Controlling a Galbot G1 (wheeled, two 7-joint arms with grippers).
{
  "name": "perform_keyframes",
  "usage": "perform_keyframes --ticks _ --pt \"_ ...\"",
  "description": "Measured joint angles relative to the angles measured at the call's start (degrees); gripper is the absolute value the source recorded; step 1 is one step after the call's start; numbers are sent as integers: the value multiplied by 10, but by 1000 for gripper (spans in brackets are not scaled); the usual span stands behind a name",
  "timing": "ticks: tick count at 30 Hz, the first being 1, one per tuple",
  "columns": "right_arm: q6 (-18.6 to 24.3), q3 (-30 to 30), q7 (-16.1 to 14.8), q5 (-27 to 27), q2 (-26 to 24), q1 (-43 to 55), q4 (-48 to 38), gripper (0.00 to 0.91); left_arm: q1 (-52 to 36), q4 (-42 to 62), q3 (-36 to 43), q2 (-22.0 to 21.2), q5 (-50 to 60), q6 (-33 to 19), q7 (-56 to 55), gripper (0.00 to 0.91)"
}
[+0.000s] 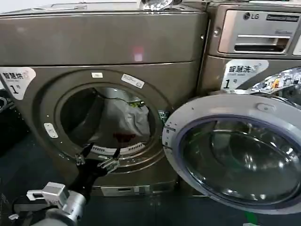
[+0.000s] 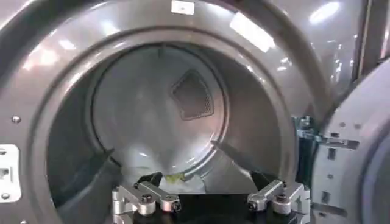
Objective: Grasp the clothes from the dryer.
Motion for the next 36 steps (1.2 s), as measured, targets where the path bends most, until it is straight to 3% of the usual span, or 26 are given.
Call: perform_keyframes --ticks 36 --pt "1 -6 1 -2 1 9 6 907 -14 14 3 -1 -2 0 4 907"
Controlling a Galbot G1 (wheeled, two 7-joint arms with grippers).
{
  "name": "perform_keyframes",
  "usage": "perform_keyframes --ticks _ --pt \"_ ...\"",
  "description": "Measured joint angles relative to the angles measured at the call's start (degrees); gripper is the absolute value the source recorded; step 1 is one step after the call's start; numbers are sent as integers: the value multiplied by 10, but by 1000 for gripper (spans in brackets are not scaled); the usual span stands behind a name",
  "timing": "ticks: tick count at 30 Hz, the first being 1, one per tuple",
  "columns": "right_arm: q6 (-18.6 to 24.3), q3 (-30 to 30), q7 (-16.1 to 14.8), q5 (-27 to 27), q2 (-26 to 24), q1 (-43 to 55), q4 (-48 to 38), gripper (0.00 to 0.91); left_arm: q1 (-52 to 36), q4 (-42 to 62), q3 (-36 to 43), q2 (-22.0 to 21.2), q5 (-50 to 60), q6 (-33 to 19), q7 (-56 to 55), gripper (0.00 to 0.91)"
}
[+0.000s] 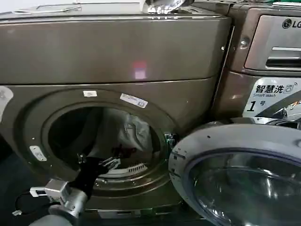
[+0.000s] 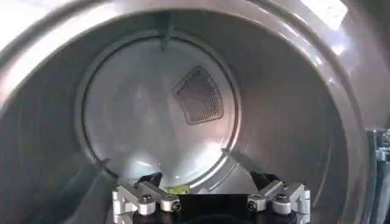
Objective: Grasp the clothes from the dryer.
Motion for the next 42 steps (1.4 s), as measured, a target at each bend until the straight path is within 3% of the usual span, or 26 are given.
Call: perform_keyframes --ticks 27,42 --pt "8 5 -2 -13 6 -12 1 907 -18 18 19 -8 4 -5 5 907" --pt "13 16 0 -10 15 -27 13 907 -142 155 50 -34 3 -31 11 907"
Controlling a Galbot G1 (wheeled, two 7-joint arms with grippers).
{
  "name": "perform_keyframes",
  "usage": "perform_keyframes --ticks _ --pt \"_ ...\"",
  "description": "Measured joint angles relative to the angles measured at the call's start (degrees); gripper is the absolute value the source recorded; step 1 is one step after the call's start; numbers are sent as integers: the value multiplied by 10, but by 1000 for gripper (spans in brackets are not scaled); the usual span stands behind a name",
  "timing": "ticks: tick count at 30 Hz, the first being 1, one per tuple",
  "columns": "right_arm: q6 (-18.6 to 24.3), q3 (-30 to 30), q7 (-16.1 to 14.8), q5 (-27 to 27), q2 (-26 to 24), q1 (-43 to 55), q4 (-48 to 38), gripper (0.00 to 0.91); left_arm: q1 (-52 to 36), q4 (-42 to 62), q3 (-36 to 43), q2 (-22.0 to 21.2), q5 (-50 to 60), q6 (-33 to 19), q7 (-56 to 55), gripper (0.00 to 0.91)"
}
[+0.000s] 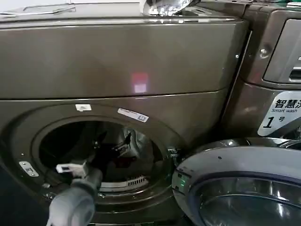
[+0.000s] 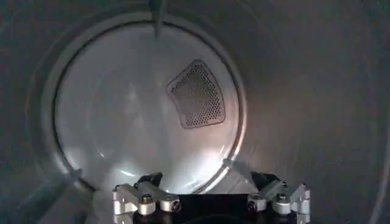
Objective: Grasp the clothes from the dryer.
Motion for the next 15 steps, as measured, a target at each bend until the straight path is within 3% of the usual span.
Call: perform_keyframes --ticks 15 --pt "4 5 2 3 0 -5 2 907 -197 246 41 -42 28 -43 26 907"
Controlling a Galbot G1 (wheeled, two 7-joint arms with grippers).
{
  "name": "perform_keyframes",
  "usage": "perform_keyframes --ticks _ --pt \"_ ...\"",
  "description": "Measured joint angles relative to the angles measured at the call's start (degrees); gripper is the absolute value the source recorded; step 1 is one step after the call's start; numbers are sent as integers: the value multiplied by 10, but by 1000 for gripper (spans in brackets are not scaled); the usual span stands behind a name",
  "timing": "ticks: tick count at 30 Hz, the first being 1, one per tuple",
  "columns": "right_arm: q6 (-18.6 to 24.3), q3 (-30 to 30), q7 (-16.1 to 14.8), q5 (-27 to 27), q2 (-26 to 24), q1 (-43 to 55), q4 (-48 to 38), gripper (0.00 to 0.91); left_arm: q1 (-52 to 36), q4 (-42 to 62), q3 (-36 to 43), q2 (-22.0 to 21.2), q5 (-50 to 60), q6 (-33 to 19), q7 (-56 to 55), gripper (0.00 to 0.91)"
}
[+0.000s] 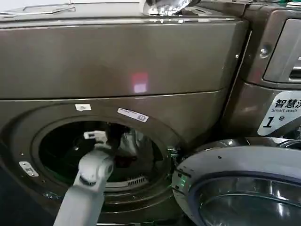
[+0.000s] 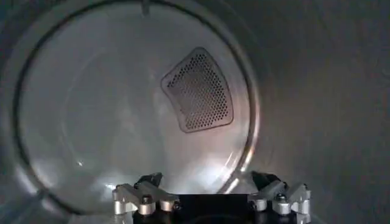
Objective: Grasp the clothes from the dryer.
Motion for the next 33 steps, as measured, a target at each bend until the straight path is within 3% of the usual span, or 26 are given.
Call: perform_keyframes --ticks 15,23,33 --pt "7 -4 -3 1 3 0 -5 907 -184 266 78 -2 166 -44 115 907" --pt "7 -7 -5 1 3 0 -6 907 -281 399 165 -5 289 -75 237 907" --pt "7 -11 -6 1 3 0 -7 907 -388 541 289 0 411 -151 398 907"
